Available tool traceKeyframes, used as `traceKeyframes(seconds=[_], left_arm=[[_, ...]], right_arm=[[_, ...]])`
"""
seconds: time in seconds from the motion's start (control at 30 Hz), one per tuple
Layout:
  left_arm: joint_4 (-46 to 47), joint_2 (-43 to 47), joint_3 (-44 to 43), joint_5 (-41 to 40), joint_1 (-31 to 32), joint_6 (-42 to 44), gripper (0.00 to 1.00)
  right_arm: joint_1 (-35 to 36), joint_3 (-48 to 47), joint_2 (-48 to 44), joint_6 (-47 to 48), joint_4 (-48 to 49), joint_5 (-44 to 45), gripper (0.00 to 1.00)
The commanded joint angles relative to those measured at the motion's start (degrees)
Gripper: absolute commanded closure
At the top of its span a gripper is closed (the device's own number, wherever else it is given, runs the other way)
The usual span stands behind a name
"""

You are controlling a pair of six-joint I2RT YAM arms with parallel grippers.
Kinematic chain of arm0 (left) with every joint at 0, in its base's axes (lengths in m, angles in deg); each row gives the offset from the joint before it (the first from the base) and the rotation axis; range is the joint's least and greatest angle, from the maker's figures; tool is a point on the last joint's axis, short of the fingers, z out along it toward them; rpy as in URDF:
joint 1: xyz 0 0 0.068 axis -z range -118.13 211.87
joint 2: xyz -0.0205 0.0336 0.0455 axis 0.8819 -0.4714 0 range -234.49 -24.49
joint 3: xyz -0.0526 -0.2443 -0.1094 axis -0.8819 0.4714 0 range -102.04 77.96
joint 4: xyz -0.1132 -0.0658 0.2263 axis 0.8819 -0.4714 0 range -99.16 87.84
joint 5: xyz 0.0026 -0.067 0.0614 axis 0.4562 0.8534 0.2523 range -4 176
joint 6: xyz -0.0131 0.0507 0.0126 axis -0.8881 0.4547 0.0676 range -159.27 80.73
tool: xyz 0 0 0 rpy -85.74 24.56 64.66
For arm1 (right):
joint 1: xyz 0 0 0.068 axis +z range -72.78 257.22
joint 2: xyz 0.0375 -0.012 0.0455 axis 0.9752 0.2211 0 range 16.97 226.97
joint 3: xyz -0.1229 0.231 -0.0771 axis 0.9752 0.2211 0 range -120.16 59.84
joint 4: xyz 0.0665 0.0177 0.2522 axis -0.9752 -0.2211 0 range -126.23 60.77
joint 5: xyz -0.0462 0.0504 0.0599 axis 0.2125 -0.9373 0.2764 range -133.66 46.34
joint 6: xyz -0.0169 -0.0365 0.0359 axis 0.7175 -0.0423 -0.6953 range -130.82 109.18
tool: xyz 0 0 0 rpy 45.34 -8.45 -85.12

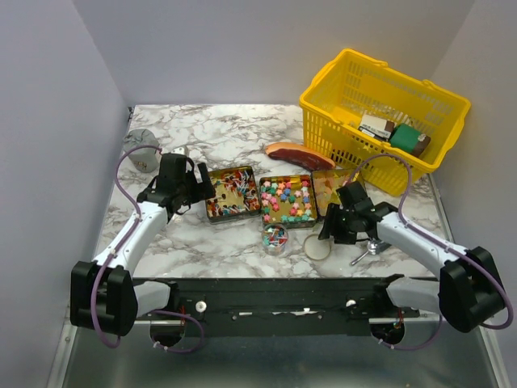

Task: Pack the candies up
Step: Pick up the bottle lid at the center of the board.

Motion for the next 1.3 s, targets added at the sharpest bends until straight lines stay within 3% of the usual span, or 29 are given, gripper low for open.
traceKeyframes(seconds=[0.0, 0.13, 0.3, 0.33, 0.37, 0.5, 0.73, 0.97, 1.1, 1.17, 1.27], left_arm=[[1.01, 1.49, 0.03, 3.33, -0.26, 0.57, 0.01], [1.19, 0.53, 0.12, 5.09, -0.26, -0.05, 0.01], [1.36, -0.53, -0.23, 6.84, -0.43, -0.31, 0.05], [1.45, -1.14, -0.23, 7.90, -0.70, -0.92, 0.05], [1.54, -1.41, -0.41, 7.99, -0.79, -1.54, 0.05], [2.51, -1.94, -0.32, 8.96, -1.49, -3.83, 0.02], [-0.47, -1.84, -2.16, 10.09, -2.54, -5.07, 0.01], [1.62, 0.35, -1.82, 22.92, -2.90, -6.99, 0.01], [9.41, 1.05, -0.77, 35.12, -2.63, -9.01, 0.01], [14.52, 2.19, 0.72, 41.27, 0.25, -13.12, 0.01], [18.42, 4.91, 2.40, 37.55, 8.66, -13.85, 0.01]], right_arm=[[-0.12, 0.30, 3.75, 3.21, 3.63, -5.32, 0.39], [-0.20, 0.48, 7.53, 3.91, 3.37, -6.29, 0.44], [-0.20, 1.26, 9.03, 3.21, 3.89, -5.93, 0.60], [-0.20, 1.44, 8.94, 3.21, 4.25, -6.37, 0.65], [-0.20, 1.36, 8.77, 3.47, 4.86, -7.33, 0.78], [-0.20, 1.09, 8.07, 4.44, 5.04, -8.13, 0.98], [-0.20, 0.21, 5.26, 6.72, 4.34, -8.40, 0.99], [-0.20, -5.84, -4.14, 13.22, -3.74, -9.19, 0.99], [-0.20, -10.32, -10.56, 14.99, -4.90, -11.81, 0.99], [-0.29, -11.12, -12.94, 15.08, -3.40, -14.88, 0.99], [-0.20, -12.09, -13.56, 14.55, -2.08, -17.26, 0.99]])
